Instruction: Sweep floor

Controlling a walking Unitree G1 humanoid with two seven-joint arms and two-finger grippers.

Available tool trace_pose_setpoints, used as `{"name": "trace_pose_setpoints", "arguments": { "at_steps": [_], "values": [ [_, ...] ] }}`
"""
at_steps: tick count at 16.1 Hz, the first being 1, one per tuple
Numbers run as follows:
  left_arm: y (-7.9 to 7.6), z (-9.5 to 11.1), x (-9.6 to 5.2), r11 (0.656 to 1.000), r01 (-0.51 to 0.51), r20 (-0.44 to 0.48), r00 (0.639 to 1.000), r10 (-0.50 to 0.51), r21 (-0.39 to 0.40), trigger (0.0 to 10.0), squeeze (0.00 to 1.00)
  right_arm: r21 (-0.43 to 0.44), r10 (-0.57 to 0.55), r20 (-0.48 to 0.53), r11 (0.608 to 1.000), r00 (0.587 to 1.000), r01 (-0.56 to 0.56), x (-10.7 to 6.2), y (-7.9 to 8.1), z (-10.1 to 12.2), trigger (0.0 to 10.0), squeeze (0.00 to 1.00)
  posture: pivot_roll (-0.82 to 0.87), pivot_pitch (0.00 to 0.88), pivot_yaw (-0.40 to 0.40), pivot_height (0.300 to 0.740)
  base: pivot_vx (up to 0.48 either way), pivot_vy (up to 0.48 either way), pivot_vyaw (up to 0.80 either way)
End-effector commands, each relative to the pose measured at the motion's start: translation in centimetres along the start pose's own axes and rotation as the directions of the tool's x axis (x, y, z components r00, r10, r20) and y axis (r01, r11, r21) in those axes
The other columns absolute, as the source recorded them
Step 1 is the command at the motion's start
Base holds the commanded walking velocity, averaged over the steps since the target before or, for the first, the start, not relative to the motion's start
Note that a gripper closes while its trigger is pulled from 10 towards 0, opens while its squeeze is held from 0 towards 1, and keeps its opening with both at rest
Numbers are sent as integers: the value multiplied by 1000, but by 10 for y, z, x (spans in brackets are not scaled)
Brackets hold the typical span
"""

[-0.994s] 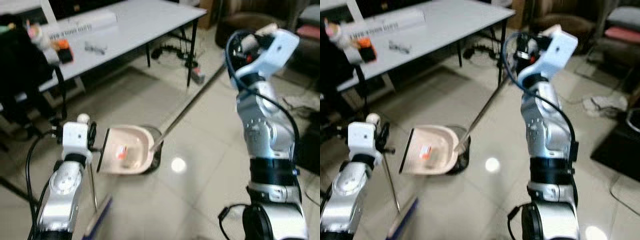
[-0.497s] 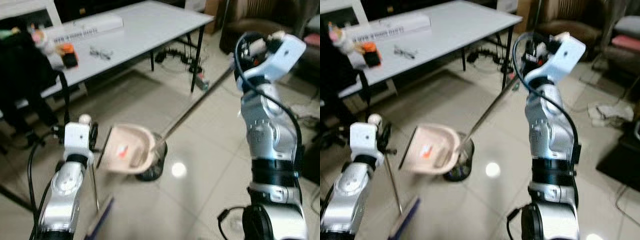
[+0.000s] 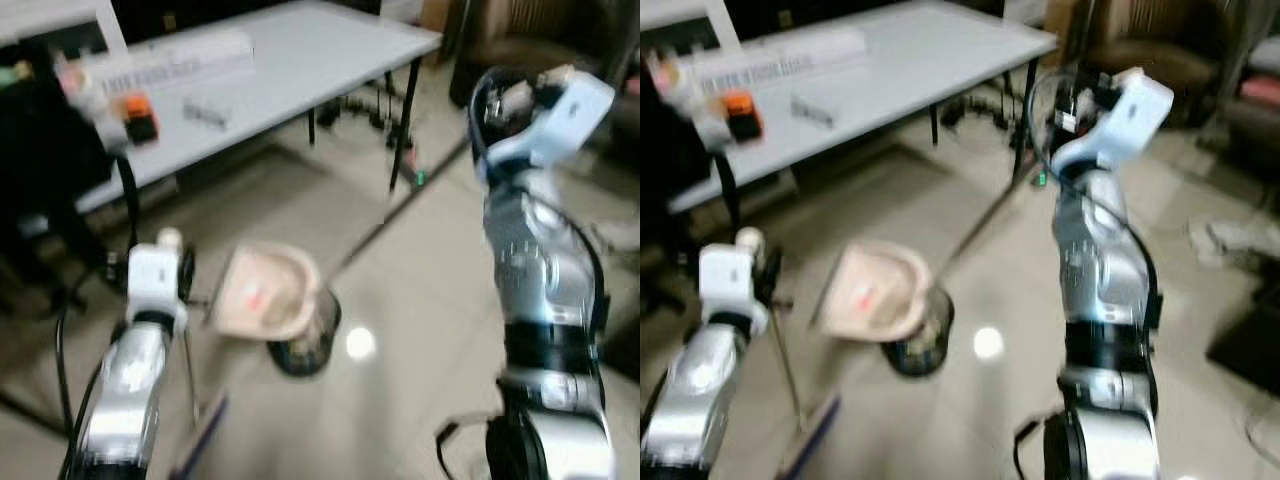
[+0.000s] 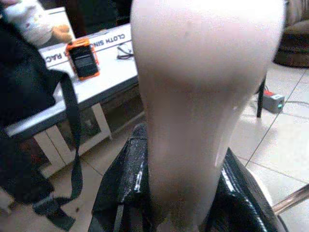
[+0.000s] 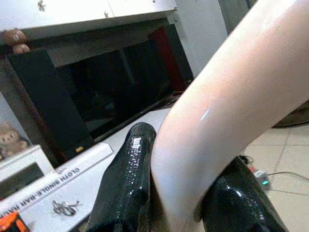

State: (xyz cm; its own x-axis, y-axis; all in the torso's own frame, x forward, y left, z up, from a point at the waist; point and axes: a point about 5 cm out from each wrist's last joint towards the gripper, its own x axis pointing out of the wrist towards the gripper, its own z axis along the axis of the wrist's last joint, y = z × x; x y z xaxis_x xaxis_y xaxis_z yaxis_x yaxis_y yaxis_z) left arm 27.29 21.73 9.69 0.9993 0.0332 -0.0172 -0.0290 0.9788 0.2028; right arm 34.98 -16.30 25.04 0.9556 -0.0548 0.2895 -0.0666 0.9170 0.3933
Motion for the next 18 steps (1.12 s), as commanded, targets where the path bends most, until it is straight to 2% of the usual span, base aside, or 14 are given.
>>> {"name": "trace_pose_setpoints", "arguments": {
  "at_steps": [1, 5, 7, 10, 15, 18],
  "values": [
    [-4, 10, 4, 1000, 17, 47, 999, -17, -1, 10000, 0, -9, -19, 71, 1000, 997, 19, 1, -6, 17, 10000, 0, 1, 0, 40, 740, 412, 0, 0],
    [-4, 10, 4, 1000, 16, 46, 999, -16, 1, 10000, 0, -15, -23, 69, 1000, 997, 24, 1, -7, 16, 10000, 0, 2, 3, 41, 740, 406, 0, 0],
    [-4, 10, 5, 1000, 7, 45, 999, -7, 2, 10000, 0, -18, -26, 68, 999, 997, 27, 1, -8, 15, 10000, 0, 2, 5, 42, 740, 0, 0, 0],
    [-4, 8, 6, 1000, 2, 33, 999, -2, 10, 10000, 0, -94, -29, 66, 995, 997, 35, 0, -10, 11, 10000, 0, 2, 6, 46, 740, 0, 0, 0],
    [-4, 7, 7, 1000, 8, 25, 1000, -9, 14, 10000, 0, -152, -1, 90, 988, 996, 15, -2, -7, 1, 10000, 0, 5, 7, 49, 740, 0, 0, 0],
    [-5, 7, 7, 1000, 15, 22, 1000, -15, 16, 10000, 0, -233, 47, 109, 972, 993, -21, 0, 0, -7, 10000, 0, 5, 8, 51, 740, 0, 0, 0]
  ]
}}
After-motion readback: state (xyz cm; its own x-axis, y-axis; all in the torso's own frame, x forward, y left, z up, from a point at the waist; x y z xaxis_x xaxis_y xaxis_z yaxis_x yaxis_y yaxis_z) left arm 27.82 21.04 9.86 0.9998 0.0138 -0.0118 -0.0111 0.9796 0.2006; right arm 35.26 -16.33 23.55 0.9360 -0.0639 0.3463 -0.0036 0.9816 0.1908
